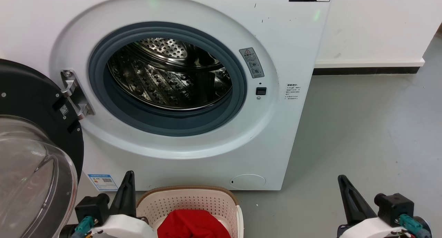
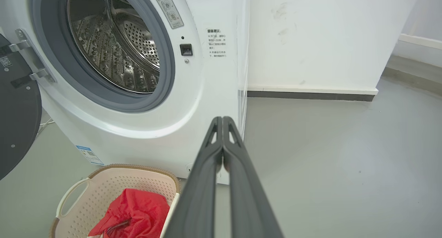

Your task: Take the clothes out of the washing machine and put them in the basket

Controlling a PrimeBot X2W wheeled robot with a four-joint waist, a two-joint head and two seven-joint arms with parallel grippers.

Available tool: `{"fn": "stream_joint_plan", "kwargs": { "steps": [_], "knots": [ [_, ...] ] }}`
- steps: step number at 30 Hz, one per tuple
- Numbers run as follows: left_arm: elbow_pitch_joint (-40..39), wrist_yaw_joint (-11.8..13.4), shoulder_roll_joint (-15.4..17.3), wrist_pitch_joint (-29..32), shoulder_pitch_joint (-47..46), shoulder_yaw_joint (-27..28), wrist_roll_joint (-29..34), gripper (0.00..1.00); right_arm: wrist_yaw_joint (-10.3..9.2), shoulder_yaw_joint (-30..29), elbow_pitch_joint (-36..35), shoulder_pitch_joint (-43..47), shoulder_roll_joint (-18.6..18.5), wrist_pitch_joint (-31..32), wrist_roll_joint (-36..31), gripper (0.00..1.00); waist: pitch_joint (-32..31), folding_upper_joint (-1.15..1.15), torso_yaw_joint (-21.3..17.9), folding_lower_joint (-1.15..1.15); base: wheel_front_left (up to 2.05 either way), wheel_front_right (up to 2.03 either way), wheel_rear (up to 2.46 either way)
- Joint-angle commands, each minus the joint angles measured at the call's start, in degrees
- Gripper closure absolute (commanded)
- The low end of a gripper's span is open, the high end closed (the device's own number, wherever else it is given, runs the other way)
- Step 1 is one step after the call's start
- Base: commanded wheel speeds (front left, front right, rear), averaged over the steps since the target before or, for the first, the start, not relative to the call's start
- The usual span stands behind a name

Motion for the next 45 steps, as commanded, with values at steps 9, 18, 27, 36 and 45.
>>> {"fn": "stream_joint_plan", "kwargs": {
  "steps": [9, 18, 27, 36, 45],
  "knots": [
    [0.1, -1.5, -0.6, 2.0, -2.4, 2.0, -10.5, 1.0, -0.01, -0.4, 0.8, -2.9, -0.9, 0.9, 13.1, 1.0, 0.2, 0.0, 0.0, 0.0, 0.0, 0.0, 0.0],
    [0.9, -2.6, -1.2, 3.7, -3.2, 3.4, -18.9, 1.0, -0.01, -0.7, 2.0, -4.2, -1.3, 1.6, 23.2, 1.0, 0.4, 0.0, 0.0, 0.0, 0.0, 0.0, 0.0],
    [1.7, -3.6, -1.8, 5.3, -3.9, 4.6, -26.4, 1.0, -0.01, -1.2, 3.0, -5.2, -1.6, 2.4, 32.1, 1.0, 0.6, 0.0, -0.1, 0.0, 0.0, 0.0, 0.0],
    [2.5, -4.6, -2.4, 6.8, -4.7, 5.8, -33.2, 1.0, -0.02, -1.7, 3.9, -6.2, -1.8, 3.2, 40.2, 1.0, 0.9, 0.0, -0.1, 0.0, 0.0, 0.0, 0.0],
    [3.1, -5.4, -2.8, 8.2, -5.3, 6.9, -39.5, 1.0, -0.02, -2.2, 4.8, -7.0, -1.9, 4.0, 47.6, 1.0, 1.1, 0.0, -0.1, 0.0, 0.0, 0.0, 0.0]
  ]
}}
